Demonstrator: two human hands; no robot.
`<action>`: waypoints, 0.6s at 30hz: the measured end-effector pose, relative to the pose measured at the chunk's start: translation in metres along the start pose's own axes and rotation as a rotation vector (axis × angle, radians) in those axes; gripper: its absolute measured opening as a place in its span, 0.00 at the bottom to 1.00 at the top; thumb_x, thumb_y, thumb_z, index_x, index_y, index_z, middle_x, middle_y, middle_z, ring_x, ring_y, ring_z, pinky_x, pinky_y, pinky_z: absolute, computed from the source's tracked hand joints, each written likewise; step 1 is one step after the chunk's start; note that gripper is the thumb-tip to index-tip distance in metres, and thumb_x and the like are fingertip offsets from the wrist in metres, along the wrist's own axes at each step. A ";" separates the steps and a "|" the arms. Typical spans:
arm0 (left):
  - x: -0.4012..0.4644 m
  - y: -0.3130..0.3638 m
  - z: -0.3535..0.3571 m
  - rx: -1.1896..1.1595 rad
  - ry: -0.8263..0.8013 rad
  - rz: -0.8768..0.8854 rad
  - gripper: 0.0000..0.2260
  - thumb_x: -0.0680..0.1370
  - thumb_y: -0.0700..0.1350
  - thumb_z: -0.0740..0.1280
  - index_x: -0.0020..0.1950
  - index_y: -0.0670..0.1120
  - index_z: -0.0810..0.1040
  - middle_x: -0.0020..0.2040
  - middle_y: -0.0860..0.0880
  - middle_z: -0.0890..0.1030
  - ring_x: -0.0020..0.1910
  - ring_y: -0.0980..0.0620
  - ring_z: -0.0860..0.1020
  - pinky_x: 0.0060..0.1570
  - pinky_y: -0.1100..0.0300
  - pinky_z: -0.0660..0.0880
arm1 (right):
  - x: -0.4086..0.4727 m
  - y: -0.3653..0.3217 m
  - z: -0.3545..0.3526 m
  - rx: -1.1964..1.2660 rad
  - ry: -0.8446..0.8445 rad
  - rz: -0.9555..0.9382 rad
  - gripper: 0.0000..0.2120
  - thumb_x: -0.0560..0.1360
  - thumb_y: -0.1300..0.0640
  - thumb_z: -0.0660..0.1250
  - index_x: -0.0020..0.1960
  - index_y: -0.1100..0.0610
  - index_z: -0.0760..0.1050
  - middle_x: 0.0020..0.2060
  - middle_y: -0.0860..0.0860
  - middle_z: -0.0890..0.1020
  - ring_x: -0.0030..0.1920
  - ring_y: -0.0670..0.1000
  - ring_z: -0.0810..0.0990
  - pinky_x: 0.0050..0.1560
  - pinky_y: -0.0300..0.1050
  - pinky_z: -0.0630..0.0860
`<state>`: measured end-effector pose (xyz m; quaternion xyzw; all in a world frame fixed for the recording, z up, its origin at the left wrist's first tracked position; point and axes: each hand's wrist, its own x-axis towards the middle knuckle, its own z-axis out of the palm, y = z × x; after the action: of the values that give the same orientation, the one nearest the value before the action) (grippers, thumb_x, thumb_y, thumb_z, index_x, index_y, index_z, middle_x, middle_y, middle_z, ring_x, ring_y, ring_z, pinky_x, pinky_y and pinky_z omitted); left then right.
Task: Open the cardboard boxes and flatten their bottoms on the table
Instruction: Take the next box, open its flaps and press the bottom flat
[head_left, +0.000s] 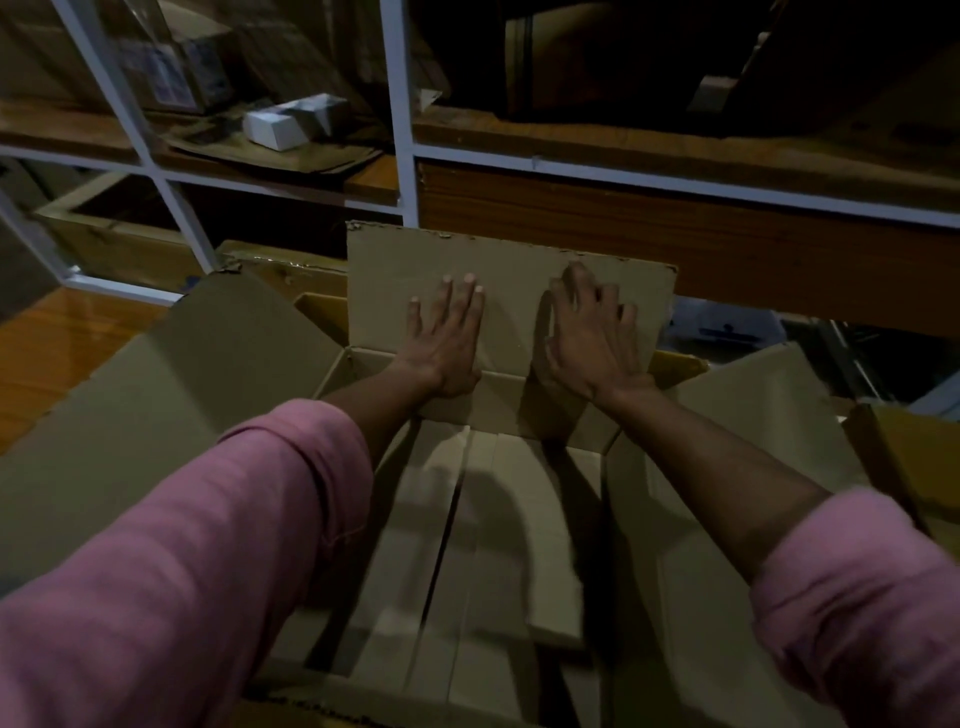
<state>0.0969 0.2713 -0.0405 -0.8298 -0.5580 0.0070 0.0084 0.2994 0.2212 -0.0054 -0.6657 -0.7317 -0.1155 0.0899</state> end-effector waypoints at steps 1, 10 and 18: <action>0.004 0.001 -0.003 -0.012 -0.025 -0.004 0.47 0.78 0.57 0.65 0.80 0.46 0.31 0.81 0.46 0.30 0.79 0.41 0.31 0.76 0.34 0.40 | 0.004 0.003 -0.002 -0.008 -0.035 0.000 0.33 0.76 0.47 0.66 0.76 0.56 0.59 0.77 0.58 0.58 0.69 0.65 0.64 0.64 0.62 0.67; -0.015 0.018 -0.024 -0.009 -0.033 -0.025 0.37 0.83 0.52 0.60 0.82 0.47 0.39 0.82 0.43 0.37 0.81 0.40 0.36 0.78 0.36 0.45 | -0.005 0.001 -0.010 0.021 0.004 -0.045 0.23 0.78 0.49 0.63 0.70 0.57 0.68 0.69 0.59 0.68 0.65 0.63 0.68 0.62 0.59 0.69; -0.044 0.027 -0.069 0.198 -0.028 0.131 0.23 0.82 0.53 0.61 0.74 0.44 0.67 0.74 0.41 0.68 0.73 0.39 0.64 0.67 0.39 0.69 | -0.022 -0.009 -0.043 0.050 -0.059 -0.156 0.22 0.79 0.49 0.63 0.70 0.56 0.70 0.66 0.60 0.73 0.66 0.62 0.70 0.63 0.59 0.69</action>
<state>0.1071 0.2195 0.0283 -0.8594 -0.4992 0.0743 0.0817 0.2913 0.1868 0.0289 -0.6072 -0.7864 -0.0843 0.0756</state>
